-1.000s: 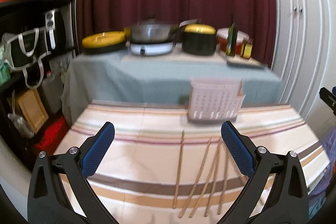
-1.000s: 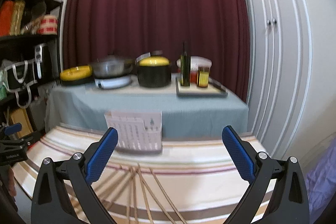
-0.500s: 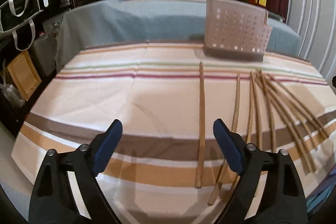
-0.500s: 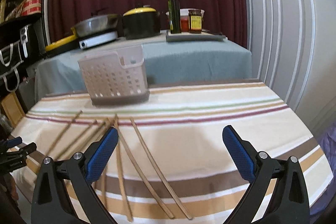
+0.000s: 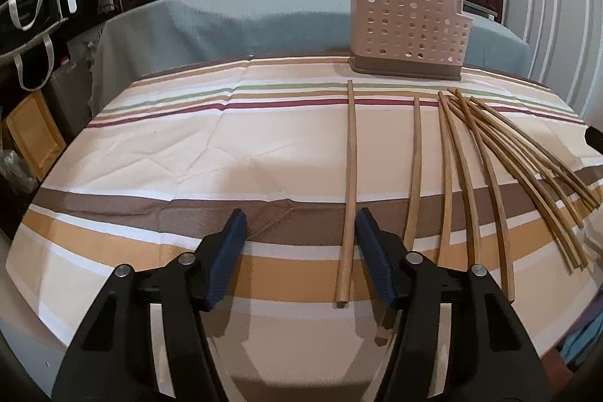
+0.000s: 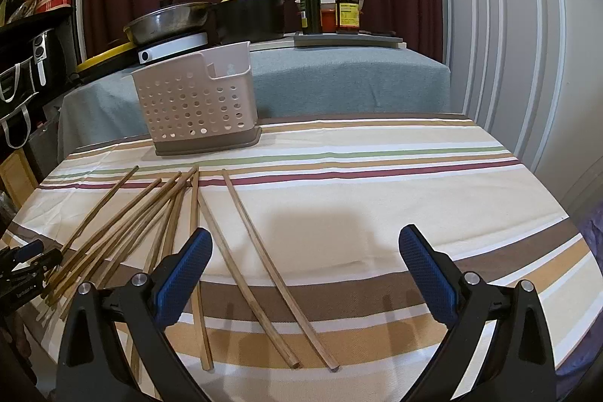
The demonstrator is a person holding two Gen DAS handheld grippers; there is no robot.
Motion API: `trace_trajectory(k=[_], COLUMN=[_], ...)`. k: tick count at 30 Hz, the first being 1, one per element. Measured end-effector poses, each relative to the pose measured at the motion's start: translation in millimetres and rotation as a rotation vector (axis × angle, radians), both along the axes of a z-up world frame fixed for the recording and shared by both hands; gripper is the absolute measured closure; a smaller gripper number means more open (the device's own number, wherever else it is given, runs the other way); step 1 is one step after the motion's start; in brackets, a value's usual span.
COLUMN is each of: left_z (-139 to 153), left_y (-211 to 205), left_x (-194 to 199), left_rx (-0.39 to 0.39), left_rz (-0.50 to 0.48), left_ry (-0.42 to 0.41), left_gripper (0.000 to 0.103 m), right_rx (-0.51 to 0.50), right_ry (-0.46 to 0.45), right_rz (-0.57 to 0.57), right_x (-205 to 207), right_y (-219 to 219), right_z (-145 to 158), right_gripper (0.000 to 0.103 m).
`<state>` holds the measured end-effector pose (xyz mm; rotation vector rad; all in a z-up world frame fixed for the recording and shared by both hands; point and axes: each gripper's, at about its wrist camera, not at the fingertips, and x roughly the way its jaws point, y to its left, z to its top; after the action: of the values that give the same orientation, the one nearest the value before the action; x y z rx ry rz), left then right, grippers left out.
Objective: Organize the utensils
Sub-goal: 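Lower the left gripper onto a wooden chopstick and close on it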
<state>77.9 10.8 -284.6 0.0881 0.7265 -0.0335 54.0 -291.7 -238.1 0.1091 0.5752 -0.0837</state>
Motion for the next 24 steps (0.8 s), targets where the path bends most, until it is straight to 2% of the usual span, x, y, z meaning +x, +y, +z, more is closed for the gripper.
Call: trace_trajectory(k=[8,12,14,16,17,22,23,24], left_z=[-4,-5,-5,-6,-6,-6,-7,-7], left_y=[-14,-17,-18,-19,-19,-14,-14,-14], left_x=[-14,-16,-16,-16,-17,-17,-17,-17], left_rx=[0.050,0.068,0.057,0.062,0.062,0.025,0.027,0.027], left_rz=[-0.061,-0.070,-0.089,-0.090,-0.092,-0.098,-0.098,-0.096], left_ry=[-0.047,-0.061,-0.056,-0.055,-0.053,-0.044,-0.044,-0.045], left_gripper=[0.071,0.077,0.088,0.090,0.095,0.096,0.096,0.096], right_rx=[0.003,-0.004,-0.007,-0.012,-0.014,-0.023,-0.026,-0.031], right_ry=[-0.006,-0.010,-0.012,-0.014,-0.015,-0.031,-0.035,-0.036], right_rz=[0.011,0.017,0.023,0.029,0.034,0.076,0.090,0.103], right_x=[-4,-7,-9,-12,-13,-21,-23,-24], right_y=[1,1,1,3,3,8,10,12], right_z=[-3,-4,-5,-6,-6,-8,-9,-10], right_gripper=[0.007,0.007,0.007,0.007,0.007,0.009,0.012,0.020])
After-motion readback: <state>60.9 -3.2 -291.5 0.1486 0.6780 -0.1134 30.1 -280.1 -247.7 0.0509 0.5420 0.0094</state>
